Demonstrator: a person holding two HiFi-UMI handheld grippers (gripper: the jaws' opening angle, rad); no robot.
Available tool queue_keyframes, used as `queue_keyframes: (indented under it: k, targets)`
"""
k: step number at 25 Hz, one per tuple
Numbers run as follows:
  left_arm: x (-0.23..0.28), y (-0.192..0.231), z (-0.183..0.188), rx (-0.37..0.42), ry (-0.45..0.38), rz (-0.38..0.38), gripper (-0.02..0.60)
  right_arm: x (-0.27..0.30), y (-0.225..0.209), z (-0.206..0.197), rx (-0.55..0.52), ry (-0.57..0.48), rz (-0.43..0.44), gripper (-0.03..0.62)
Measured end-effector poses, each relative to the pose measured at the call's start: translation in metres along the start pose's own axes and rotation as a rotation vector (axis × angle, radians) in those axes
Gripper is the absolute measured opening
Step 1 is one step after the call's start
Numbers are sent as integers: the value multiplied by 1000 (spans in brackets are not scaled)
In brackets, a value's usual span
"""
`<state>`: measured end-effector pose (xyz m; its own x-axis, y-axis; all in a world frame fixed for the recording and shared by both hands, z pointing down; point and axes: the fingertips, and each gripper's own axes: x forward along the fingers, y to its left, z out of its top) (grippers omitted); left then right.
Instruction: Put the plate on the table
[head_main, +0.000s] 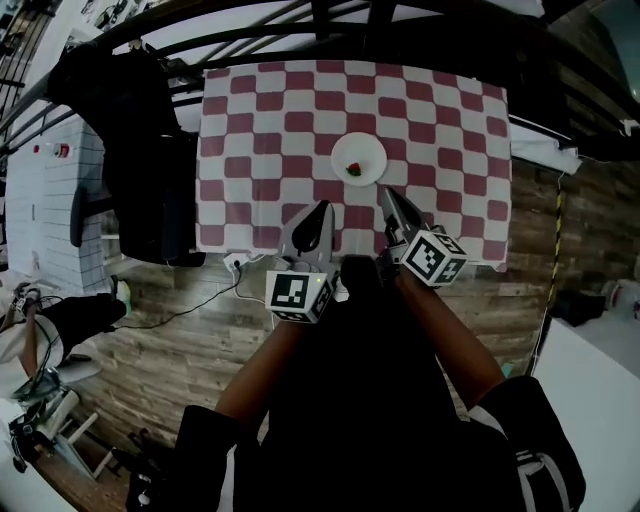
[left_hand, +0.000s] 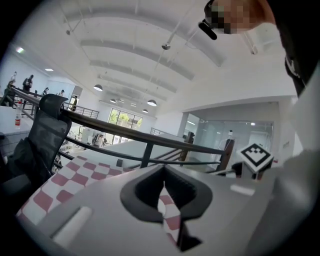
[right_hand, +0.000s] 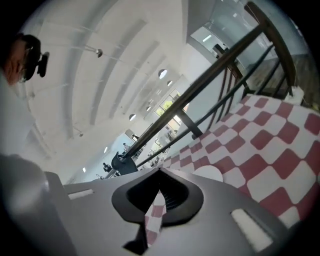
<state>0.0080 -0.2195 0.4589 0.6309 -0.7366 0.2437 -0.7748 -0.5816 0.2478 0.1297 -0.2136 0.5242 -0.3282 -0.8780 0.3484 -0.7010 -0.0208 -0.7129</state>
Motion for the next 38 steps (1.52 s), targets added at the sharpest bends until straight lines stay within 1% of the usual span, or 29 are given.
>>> queue_keyframes:
  k: [3, 7, 10, 12, 13, 15, 17, 19, 20, 25, 29, 34, 38]
  targets:
    - [-14, -11, 4, 20, -13, -37, 9, -24, 32, 0, -164, -45, -32, -2]
    - [-32, -20, 10, -13, -11, -71, 8, -51, 78, -4, -342, -121, -53, -2]
    - [-46, -26, 18, -40, -36, -94, 8, -67, 105, -10, -426, -164, -70, -2]
    - [-58, -28, 23, -63, -52, -90, 9, -78, 121, -17, -466, -190, -89, -2]
    - [-64, -29, 25, -62, -59, -84, 9, -84, 127, -20, -487, -202, -100, -3]
    - [-77, -31, 28, -40, -73, -74, 8, -93, 140, -26, -535, -217, -123, -3]
    - [-89, -33, 30, 2, -83, -72, 9, -100, 149, -31, -574, -229, -142, -3]
    - [-98, -37, 32, 54, -97, -81, 9, -106, 155, -34, -608, -244, -165, -3]
    - [-102, -39, 33, 68, -102, -84, 8, -110, 157, -35, -622, -250, -179, -3]
    - [-125, -47, 38, 107, -126, -89, 9, -126, 169, -45, -680, -257, -220, -3]
    - [-140, -48, 36, 134, -136, -82, 8, -135, 183, -50, -773, -283, -245, -3]
    - [-157, -50, 38, 157, -157, -91, 8, -141, 196, -60, -761, -289, -238, -3]
    - [-168, -49, 34, 174, -147, -91, 8, -143, 201, -73, -703, -261, -227, -3]
